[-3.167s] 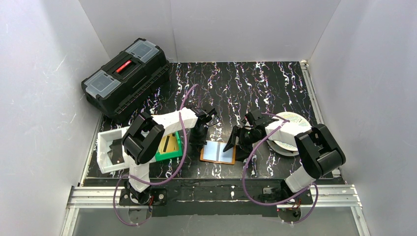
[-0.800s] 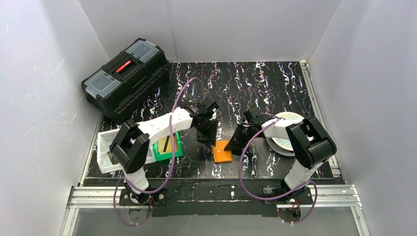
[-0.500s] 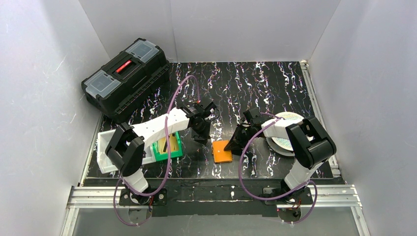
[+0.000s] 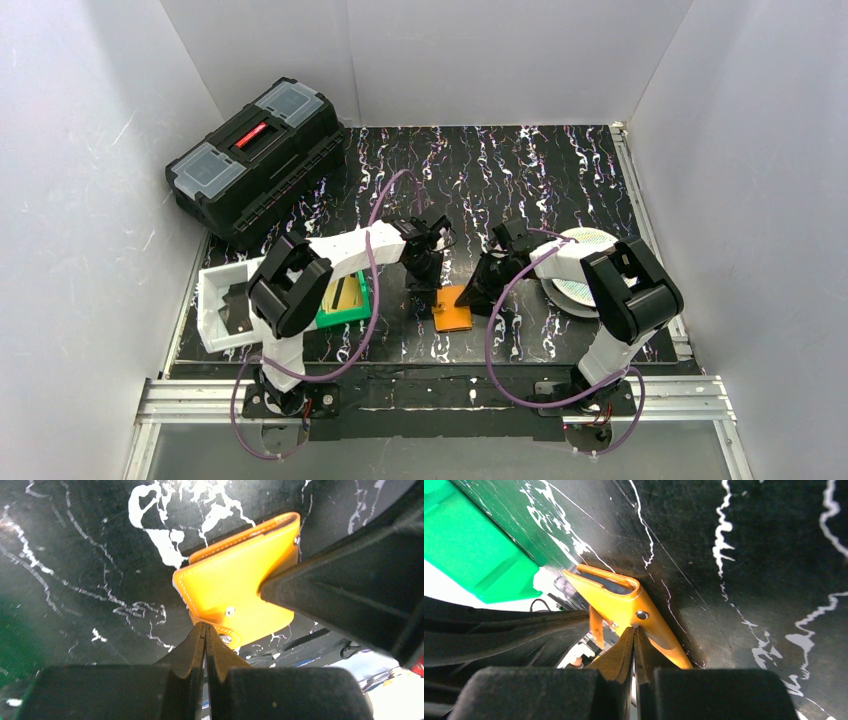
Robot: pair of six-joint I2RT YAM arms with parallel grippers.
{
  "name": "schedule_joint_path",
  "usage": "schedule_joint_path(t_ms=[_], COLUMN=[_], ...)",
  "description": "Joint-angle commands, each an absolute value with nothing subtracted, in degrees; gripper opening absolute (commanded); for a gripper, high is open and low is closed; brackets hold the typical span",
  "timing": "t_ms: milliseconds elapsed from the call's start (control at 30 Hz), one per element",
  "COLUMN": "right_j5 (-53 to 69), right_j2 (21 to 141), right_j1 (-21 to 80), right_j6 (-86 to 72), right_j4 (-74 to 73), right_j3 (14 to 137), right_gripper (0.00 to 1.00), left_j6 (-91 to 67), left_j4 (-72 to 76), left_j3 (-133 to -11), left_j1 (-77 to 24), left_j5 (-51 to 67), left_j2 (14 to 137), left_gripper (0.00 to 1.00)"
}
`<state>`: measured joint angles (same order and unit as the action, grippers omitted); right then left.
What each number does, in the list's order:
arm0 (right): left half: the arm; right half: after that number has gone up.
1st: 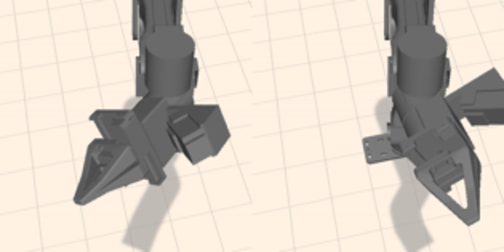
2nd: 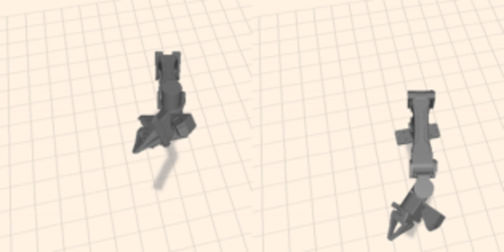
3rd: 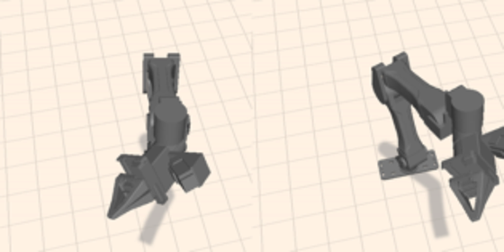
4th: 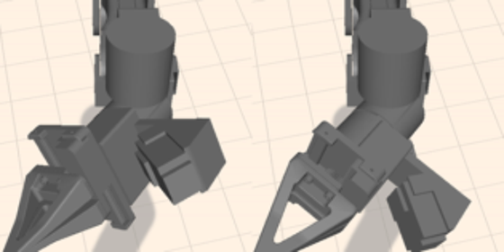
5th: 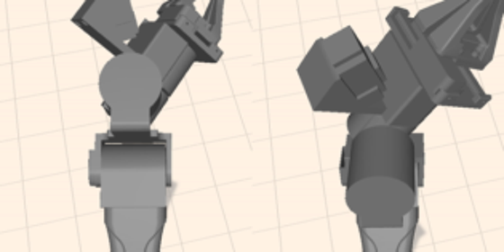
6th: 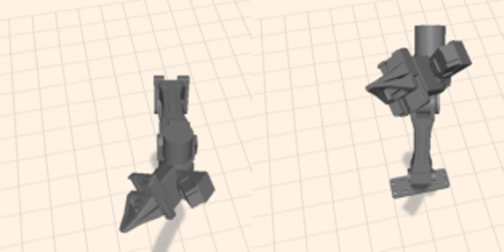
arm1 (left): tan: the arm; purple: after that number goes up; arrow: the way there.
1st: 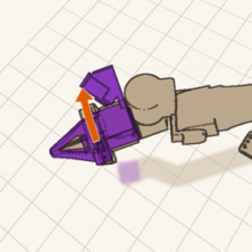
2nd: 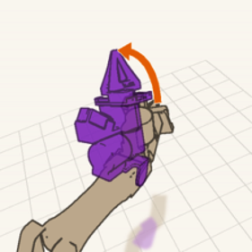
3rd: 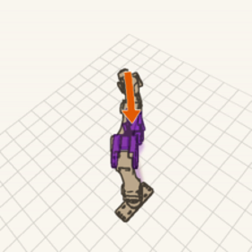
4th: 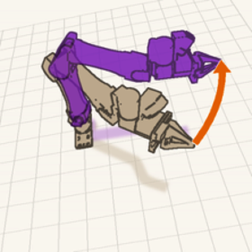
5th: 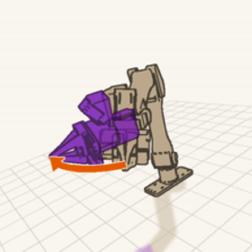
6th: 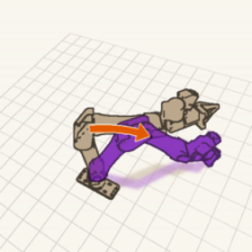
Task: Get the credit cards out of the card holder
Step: Close the card holder at the center of the board, then reset both arms
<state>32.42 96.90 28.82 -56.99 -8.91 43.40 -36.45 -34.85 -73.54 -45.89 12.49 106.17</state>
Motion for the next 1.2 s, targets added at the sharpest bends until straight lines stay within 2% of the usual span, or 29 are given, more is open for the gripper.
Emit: schedule_joint_path(t_ms=[0, 267, 433, 733, 867, 1000, 1100, 1133, 1167], right_j5=[28.1, 27.8, 26.5, 17.6, 13.2, 10.1, 8.6, 8.5, 8.3], right_j2=[97.8, 96.7, 92.0, 79.3, 74.7, 71.0, 68.2, 67.3, 66.6], right_j1=[29.8, 30.4, 30.4, 30.4, 30.4, 30.4, 30.4, 30.5, 30.4], right_j6=[-55.8, -55.4, -53.6, -50.8, -48.3, -45.9, -44.7, -44.5, -44.3], right_j4=[-11.8, -13.0, -16.9, -27.3, -30.7, -34.1, -34.6, -34.7, -34.8], right_j3=[44.2, 45.2, 48.3, 55.5, 57.5, 61.1, 62.9, 63.5, 64.0], right_gripper=[0.08, 0.08, 0.09, 0.23, 0.38, 0.77, 0.96, 0.98, 0.98], left_j6=[-36.7, -37.1, -36.3, -34.9, -33.6, -33.2, -33.0, -32.9, -32.6], left_j4=[-33.2, -33.3, -34.9, -37.2, -39.9, -43.7, -45.6, -46.2, -46.9], left_j3=[-74.0, -73.7, -74.7, -77.1, -81.0, -85.5, -87.7, -88.4, -89.1], left_j1=[-46.1, -46.1, -46.1, -46.0, -45.9, -45.2, -44.3, -43.8, -43.4], left_j5=[15.7, 14.9, 13.9, 13.1, 11.9, 9.8, 6.7, 5.8, 4.7], left_j2=[107.9, 108.7, 108.0, 106.4, 105.0, 101.9, 97.5, 96.1, 94.4], left_gripper=[0.00, 0.00, 0.00, 0.00, 0.00, 0.02, 0.11, 0.23, 0.30])
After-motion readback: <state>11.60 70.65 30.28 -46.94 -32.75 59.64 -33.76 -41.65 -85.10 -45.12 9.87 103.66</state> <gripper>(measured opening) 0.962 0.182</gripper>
